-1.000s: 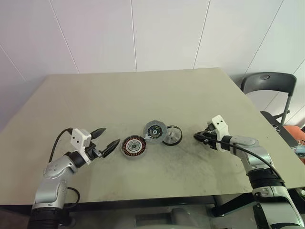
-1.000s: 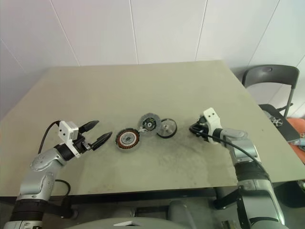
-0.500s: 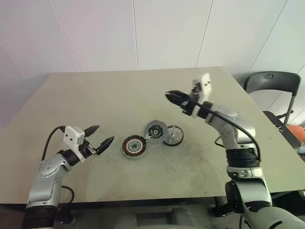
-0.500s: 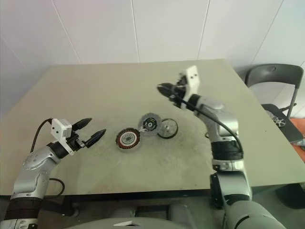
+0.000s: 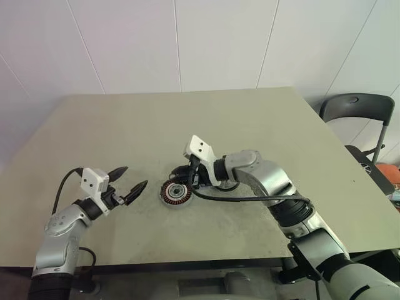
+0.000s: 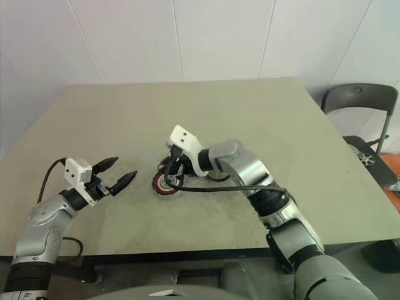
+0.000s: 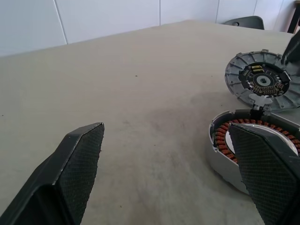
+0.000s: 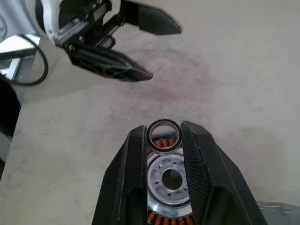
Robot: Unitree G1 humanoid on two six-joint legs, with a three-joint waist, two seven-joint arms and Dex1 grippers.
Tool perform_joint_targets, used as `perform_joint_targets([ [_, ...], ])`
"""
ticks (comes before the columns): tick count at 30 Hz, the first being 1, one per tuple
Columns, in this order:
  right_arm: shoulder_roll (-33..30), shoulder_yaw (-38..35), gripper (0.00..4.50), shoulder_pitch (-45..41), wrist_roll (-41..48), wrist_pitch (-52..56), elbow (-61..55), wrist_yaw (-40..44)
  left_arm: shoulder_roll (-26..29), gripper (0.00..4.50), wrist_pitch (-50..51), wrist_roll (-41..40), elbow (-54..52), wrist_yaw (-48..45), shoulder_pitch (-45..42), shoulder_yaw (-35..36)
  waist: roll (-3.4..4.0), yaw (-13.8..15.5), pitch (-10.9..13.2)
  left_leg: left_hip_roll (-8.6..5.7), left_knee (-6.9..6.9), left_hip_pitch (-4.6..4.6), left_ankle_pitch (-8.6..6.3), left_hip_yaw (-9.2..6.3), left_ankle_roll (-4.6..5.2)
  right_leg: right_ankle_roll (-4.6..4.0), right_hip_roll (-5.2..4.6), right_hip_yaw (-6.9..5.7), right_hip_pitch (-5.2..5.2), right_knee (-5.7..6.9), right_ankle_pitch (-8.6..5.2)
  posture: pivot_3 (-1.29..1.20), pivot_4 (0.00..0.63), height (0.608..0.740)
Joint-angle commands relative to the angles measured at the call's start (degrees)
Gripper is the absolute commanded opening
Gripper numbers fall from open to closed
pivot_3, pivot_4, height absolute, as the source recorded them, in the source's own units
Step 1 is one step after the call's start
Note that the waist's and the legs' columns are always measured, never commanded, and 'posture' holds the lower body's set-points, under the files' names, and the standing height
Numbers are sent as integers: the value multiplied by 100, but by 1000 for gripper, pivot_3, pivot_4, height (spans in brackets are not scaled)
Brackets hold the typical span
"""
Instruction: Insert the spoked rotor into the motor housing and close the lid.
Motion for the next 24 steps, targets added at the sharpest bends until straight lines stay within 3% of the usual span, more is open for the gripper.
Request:
perform_joint_targets([
  [1,119,200,692,-67,-294,-305,358,-8,86,4500,-78,-120,-318,-14,-4,179,-2,-1,-1,0,0,2,0,0,0,0,0,0,1,0,0,0,0,740],
  [12,557,176,692,-86,-718,-738,1253,-82,54,4500,16,-144,-506,53,87,182,0,-6,0,0,0,0,0,1,0,0,1,0,-1,1,0,0,0,740],
  [24,559,191,692,39,-858,-715,1299,45,76,4500,71,-179,-558,54,94,139,0,-12,0,0,0,0,0,1,0,0,1,0,-1,1,0,0,0,740],
])
